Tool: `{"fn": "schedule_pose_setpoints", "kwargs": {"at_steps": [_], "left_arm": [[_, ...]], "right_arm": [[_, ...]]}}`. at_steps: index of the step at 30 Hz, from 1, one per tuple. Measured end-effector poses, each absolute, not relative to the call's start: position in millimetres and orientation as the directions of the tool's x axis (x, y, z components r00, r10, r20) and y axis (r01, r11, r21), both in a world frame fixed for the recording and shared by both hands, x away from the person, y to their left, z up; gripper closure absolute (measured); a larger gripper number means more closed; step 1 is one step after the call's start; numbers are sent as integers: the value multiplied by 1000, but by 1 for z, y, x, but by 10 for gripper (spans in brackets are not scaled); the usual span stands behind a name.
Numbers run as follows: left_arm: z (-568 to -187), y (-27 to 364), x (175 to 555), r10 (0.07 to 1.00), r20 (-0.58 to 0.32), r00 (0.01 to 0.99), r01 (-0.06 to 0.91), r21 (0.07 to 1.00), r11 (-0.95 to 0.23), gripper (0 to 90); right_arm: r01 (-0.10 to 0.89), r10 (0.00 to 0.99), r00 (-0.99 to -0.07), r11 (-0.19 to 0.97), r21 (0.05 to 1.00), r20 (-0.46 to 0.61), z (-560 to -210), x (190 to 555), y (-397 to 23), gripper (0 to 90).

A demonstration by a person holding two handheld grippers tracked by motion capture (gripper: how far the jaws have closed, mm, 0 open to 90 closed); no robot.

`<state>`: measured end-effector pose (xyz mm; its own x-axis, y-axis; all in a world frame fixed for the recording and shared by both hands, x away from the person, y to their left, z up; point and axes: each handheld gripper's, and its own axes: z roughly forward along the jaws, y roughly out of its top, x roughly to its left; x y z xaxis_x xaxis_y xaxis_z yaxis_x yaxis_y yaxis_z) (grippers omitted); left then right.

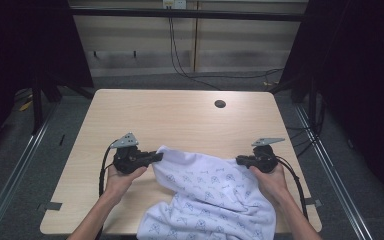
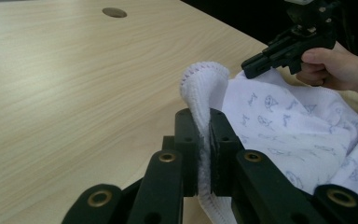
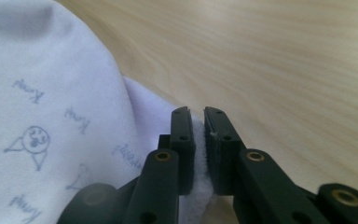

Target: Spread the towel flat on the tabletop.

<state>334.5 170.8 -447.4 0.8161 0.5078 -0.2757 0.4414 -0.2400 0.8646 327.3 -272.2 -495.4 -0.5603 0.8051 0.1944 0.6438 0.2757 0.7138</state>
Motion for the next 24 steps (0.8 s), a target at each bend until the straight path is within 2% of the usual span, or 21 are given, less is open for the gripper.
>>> {"fn": "schedule_pose_setpoints", "kwargs": {"at_steps": [2, 6, 8, 15, 21, 24], "left_arm": [[-441, 174, 335, 503, -282, 817, 442, 867, -231, 852], [-418, 176, 334, 497, -245, 832, 385, 901, -200, 852], [-405, 178, 339, 507, -224, 832, 364, 911, -195, 852], [-347, 194, 354, 550, -178, 816, 267, 960, -86, 850], [-306, 208, 361, 599, -114, 793, 194, 978, -70, 852], [-290, 212, 375, 630, -104, 770, 188, 980, -68, 851]], "right_arm": [[623, 803, -552, 219, 751, 225, -482, 323, -279, 839], [517, 805, -555, 139, 845, 208, -440, 312, -292, 842], [473, 807, -562, 136, 871, 180, -416, 309, -296, 843], [364, 811, -565, 77, 928, 154, -353, 316, -306, 843], [298, 800, -590, 86, 951, 113, -313, 335, -290, 844], [277, 800, -590, 69, 958, 113, -295, 352, -283, 844]]}}
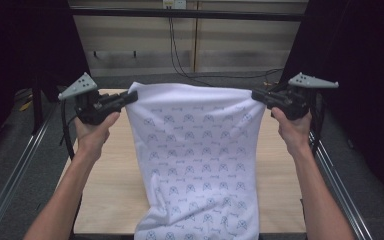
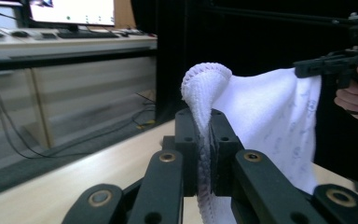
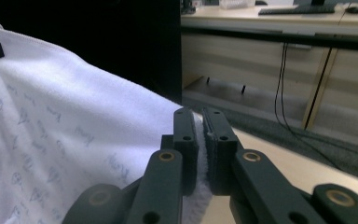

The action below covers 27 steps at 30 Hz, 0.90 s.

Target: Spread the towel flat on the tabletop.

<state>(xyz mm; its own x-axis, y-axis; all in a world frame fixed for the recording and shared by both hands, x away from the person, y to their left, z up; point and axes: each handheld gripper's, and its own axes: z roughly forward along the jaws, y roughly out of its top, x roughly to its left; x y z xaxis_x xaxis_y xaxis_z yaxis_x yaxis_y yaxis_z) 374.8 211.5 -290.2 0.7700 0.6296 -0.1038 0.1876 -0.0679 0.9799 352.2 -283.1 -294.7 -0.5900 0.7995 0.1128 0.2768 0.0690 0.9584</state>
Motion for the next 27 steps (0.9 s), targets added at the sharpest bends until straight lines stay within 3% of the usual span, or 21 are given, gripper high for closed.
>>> {"fn": "schedule_pose_setpoints", "kwargs": {"at_steps": [6, 8, 10, 14, 21, 27], "left_arm": [[-285, 207, 418, 657, -125, 743, 213, 975, -56, 840], [-297, 202, 434, 676, -145, 723, 264, 961, -76, 763], [-312, 200, 445, 697, -188, 692, 329, 942, -72, 656], [-345, 207, 449, 724, -214, 656, 388, 918, -80, 624], [-394, 219, 423, 696, -265, 667, 454, 886, -98, 630], [-440, 200, 368, 582, -259, 771, 464, 854, -235, 717]], "right_arm": [[255, 827, -552, 46, 966, 107, -270, 390, -278, 843], [278, 846, -523, 54, 959, 104, -272, 403, -279, 829], [319, 868, -486, 73, 945, 97, -283, 415, -281, 746], [417, 903, -415, 80, 905, 111, -318, 426, -293, 598], [491, 883, -454, 138, 860, 117, -372, 396, -303, 576], [539, 824, -548, 217, 814, 143, -415, 346, -290, 573]]}}
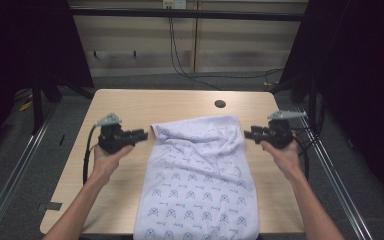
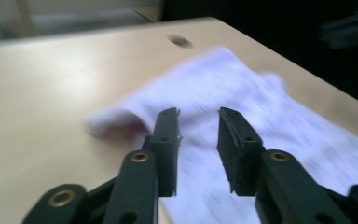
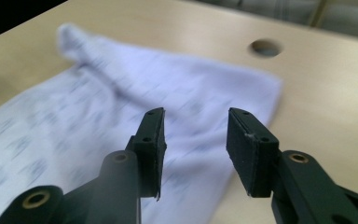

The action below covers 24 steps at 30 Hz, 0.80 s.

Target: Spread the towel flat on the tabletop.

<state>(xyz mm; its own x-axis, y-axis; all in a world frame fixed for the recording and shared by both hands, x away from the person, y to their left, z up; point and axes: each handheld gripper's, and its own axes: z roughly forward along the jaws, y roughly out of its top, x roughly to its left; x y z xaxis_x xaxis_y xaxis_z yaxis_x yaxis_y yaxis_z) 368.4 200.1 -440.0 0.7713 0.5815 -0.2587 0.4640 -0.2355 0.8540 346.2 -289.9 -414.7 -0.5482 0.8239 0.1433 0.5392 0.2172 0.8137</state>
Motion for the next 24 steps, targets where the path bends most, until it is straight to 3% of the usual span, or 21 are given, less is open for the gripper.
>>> {"fn": "schedule_pose_setpoints", "kwargs": {"at_steps": [6, 9, 14, 20, 24], "left_arm": [[-488, 168, 338, 500, -217, 838, 470, 753, -461, 784], [-503, 156, 330, 526, -172, 833, 470, 721, -508, 729], [-499, 165, 312, 509, -181, 841, 477, 692, -541, 831], [-496, 178, 275, 444, -210, 871, 460, 667, -586, 828], [-495, 181, 266, 412, -248, 877, 464, 660, -591, 795]], "right_arm": [[586, 764, -622, 307, 750, 173, -461, 297, -274, 625], [613, 770, -612, 317, 724, 180, -481, 282, -271, 591], [633, 770, -614, 347, 692, 175, -493, 274, -271, 580], [631, 753, -637, 387, 672, 165, -497, 256, -266, 643], [628, 752, -642, 405, 664, 149, -496, 239, -264, 783]]}}
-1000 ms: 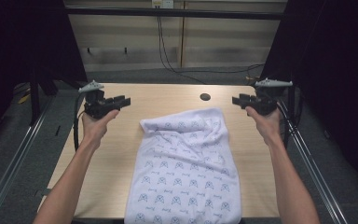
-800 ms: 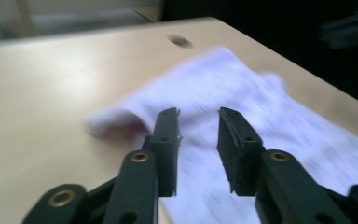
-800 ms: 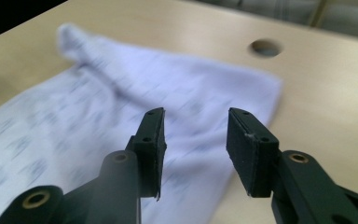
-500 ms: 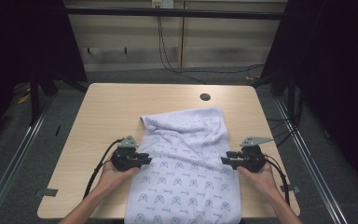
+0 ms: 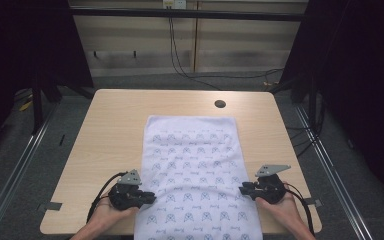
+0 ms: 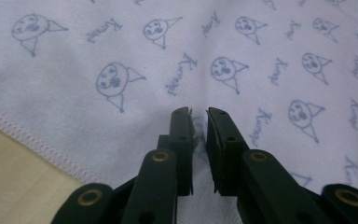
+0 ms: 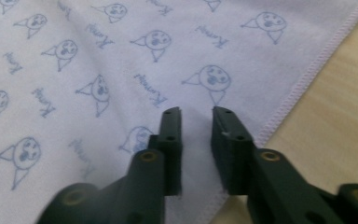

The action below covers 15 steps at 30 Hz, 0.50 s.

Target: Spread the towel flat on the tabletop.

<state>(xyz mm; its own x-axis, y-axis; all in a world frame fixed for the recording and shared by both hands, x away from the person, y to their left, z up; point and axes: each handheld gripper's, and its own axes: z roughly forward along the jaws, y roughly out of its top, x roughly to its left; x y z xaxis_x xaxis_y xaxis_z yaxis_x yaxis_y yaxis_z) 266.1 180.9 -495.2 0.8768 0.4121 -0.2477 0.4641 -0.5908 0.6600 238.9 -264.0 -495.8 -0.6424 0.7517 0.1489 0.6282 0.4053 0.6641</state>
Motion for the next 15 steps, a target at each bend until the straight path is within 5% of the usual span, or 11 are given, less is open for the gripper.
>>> {"fn": "schedule_pose_setpoints", "kwargs": {"at_steps": [3, 8, 15], "left_arm": [[-494, 179, 266, 397, -276, 875, 473, 656, -588, 750], [-489, 179, 278, 432, -268, 861, 482, 699, -528, 644], [-497, 174, 290, 428, -241, 871, 467, 678, -567, 755]], "right_arm": [[626, 754, -642, 412, 662, 137, -496, 229, -267, 880], [631, 735, -657, 412, 658, 169, -496, 219, -272, 893], [640, 754, -642, 426, 639, 139, -492, 199, -278, 884]]}}
